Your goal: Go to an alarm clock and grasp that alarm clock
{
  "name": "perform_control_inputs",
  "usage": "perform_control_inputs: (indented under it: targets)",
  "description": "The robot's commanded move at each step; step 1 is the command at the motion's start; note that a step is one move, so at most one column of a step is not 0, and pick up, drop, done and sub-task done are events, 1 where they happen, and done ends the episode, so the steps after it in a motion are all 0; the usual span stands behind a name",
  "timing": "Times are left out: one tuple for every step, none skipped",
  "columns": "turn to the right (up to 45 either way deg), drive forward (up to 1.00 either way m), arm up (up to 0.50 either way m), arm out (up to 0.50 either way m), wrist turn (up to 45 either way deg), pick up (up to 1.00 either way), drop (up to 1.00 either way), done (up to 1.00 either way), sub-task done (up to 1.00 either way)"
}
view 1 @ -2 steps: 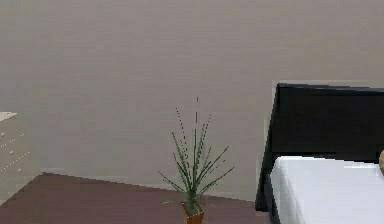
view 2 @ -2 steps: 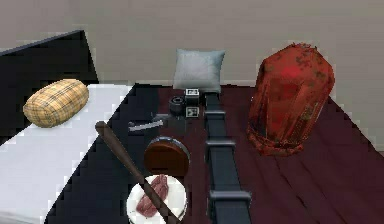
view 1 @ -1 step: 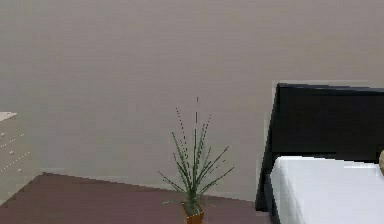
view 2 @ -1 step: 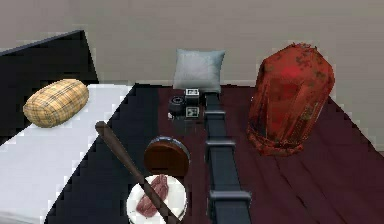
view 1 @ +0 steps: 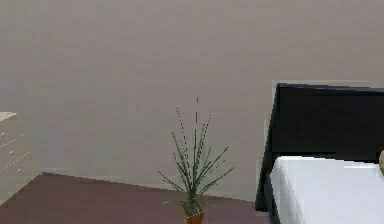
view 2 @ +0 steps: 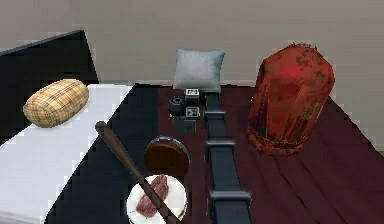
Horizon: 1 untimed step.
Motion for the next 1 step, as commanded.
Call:
perform_control_inputs:
  targets:
    - [0.0,0.0,-0.3,0.0,0.0,0.0,0.0,0.0,0.0]
